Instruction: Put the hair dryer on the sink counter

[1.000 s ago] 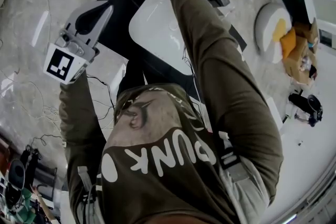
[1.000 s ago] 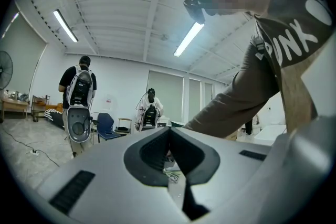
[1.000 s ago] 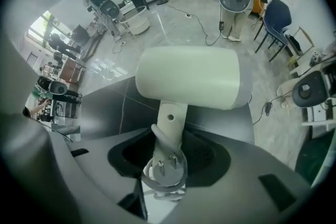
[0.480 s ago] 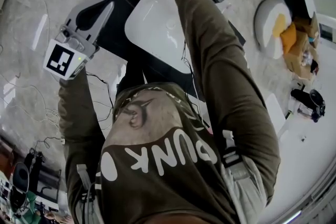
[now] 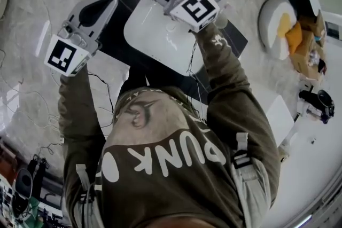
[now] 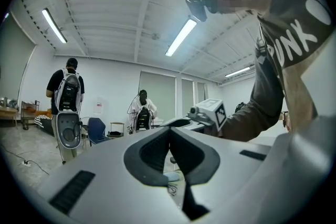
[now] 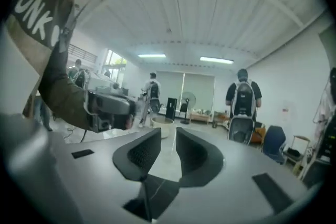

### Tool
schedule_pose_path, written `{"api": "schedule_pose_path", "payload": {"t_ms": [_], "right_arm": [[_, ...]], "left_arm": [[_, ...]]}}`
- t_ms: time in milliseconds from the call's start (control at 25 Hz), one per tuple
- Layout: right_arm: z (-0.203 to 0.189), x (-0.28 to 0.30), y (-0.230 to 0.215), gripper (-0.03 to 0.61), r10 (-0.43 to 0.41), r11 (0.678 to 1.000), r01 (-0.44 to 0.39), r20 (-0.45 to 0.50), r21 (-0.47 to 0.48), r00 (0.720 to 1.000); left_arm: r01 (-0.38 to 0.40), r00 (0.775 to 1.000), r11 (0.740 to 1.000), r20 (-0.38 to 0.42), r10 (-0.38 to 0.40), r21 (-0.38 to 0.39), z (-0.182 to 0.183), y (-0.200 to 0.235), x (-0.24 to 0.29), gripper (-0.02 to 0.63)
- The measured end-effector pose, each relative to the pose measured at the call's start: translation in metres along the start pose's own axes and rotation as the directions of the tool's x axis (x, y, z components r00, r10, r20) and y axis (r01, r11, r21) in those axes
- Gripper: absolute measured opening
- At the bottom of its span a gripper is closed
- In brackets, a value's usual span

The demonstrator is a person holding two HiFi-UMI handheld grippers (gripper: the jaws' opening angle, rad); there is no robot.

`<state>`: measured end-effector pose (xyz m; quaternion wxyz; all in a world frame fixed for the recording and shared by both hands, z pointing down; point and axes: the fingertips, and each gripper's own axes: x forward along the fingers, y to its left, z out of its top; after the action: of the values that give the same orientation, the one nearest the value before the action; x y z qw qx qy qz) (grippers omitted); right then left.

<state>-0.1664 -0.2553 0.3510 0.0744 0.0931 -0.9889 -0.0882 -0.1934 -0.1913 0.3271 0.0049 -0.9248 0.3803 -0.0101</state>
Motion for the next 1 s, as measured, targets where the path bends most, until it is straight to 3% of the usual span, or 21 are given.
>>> {"api": "schedule_pose_path", "payload": {"t_ms": [80, 200, 440, 1000], "right_arm": [[0.023, -0.012, 0.022, 0.097, -0.003, 0.999, 0.006, 0.077, -0.036, 0.997], [0.036, -0.024, 0.039, 0.083, -0.025, 1.0, 0.025, 0.125, -0.001, 0.992], [0.042, -0.039, 0.043, 0.041, -0.056, 0.998, 0.05, 0.144, 0.049, 0.988], [0.047, -0.05, 0.05, 0.008, -0.062, 0.997, 0.055, 0.166, 0.044, 0.984]], "left_arm": [[0.007, 1.0, 1.0, 0.003, -0.007, 0.009, 0.005, -0.005, 0.004, -0.009], [0.014, 1.0, 1.0, 0.001, -0.014, 0.019, 0.01, -0.011, 0.008, -0.009], [0.016, 1.0, 0.999, -0.006, -0.015, 0.032, 0.015, -0.019, 0.011, -0.009], [0.012, 1.0, 0.999, -0.012, -0.011, 0.035, 0.015, -0.027, 0.014, -0.009]]}}
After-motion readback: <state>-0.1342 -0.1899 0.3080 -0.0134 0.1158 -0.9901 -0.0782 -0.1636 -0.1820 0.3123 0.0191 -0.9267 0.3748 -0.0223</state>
